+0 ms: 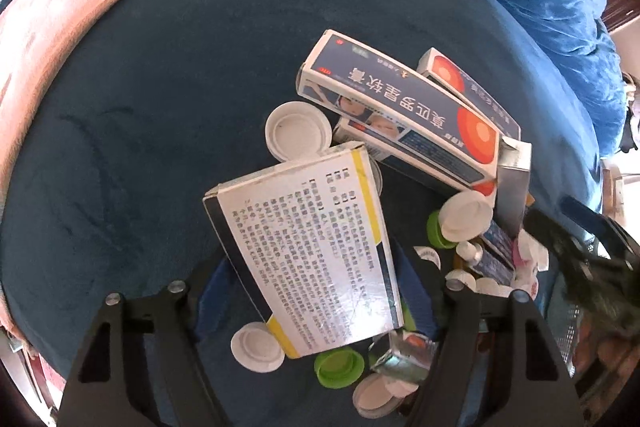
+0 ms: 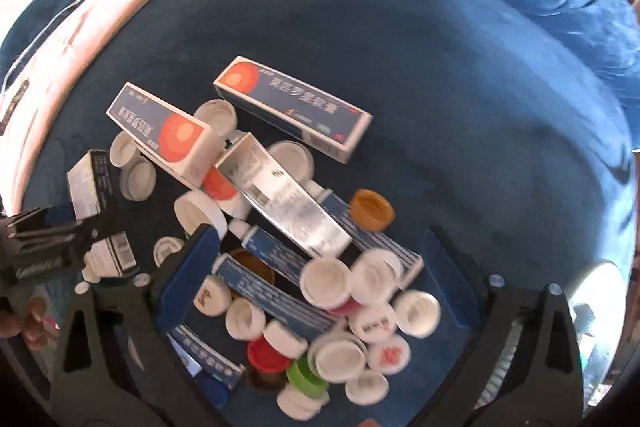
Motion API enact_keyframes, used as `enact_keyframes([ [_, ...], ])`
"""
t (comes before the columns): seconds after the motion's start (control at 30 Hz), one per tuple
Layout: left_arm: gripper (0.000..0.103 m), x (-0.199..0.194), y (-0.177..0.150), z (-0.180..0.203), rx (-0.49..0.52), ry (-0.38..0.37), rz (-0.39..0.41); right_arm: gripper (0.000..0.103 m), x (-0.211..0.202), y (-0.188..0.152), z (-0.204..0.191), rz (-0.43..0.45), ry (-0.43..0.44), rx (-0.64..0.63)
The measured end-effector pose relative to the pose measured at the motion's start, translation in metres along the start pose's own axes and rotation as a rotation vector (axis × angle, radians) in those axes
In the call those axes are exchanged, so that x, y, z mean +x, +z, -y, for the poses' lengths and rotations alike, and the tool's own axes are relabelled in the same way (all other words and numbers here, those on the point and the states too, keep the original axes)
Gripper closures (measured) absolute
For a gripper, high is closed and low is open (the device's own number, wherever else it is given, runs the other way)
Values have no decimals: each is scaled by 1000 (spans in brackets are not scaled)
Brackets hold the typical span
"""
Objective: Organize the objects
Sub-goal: 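Grasp white yellow-striped box with left tool while right tool grasps tall white barcode box, then carry both held boxes over the white mesh basket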
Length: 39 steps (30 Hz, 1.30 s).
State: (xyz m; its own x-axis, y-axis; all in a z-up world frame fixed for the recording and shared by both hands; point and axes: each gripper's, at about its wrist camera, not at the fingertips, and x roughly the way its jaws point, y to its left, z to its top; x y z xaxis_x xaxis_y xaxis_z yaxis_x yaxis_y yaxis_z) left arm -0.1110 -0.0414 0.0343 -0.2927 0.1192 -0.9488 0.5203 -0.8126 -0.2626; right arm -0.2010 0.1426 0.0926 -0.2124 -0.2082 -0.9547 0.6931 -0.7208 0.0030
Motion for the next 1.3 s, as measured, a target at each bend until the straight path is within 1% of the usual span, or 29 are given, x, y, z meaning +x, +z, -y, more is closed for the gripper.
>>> enact_keyframes([
  [0.03,27,-4,6,0,0,-1,1,27,6,2,1,-8,10,-7],
  [0.07,27,-5,7,-1,1,-2,3,29,8,4,1,-13,15,-11],
  [0.17,27,-7,7,-3,12,0,6,31,18,7,1,-18,53,-32],
  [0.2,27,-7,8,-3,14,3,7,35,21,7,-1,-21,64,-53],
  [0.27,27,-5,9,-2,17,2,4,53,25,6,-4,-31,66,-78],
  [0.3,28,-5,18,2,19,2,3,65,27,6,-5,-42,69,-90],
  [0.33,28,-5,20,3,24,1,4,70,27,4,-7,-38,55,-104],
  [0.37,28,-5,20,4,31,2,7,72,25,3,-7,-29,55,-116],
  [0.43,28,-8,22,5,46,3,17,73,19,2,-6,-18,83,-119],
  [0.53,28,-15,20,8,64,-4,31,73,7,1,-5,15,98,-111],
  [0.67,28,-23,20,15,89,-6,49,73,-8,-3,-7,33,129,-93],
  [0.8,28,-31,18,22,111,-16,60,74,-22,-12,-11,43,134,-87],
  [0.97,28,-36,14,37,152,-18,65,75,-32,-22,-15,34,111,-68],
  [1.1,28,-43,8,44,183,-28,62,75,-39,-29,-6,42,111,-33],
  [1.2,28,-50,4,46,205,-38,65,75,-51,-39,2,61,114,4],
  [1.3,28,-54,2,57,232,-48,62,75,-65,-47,9,94,119,25],
])
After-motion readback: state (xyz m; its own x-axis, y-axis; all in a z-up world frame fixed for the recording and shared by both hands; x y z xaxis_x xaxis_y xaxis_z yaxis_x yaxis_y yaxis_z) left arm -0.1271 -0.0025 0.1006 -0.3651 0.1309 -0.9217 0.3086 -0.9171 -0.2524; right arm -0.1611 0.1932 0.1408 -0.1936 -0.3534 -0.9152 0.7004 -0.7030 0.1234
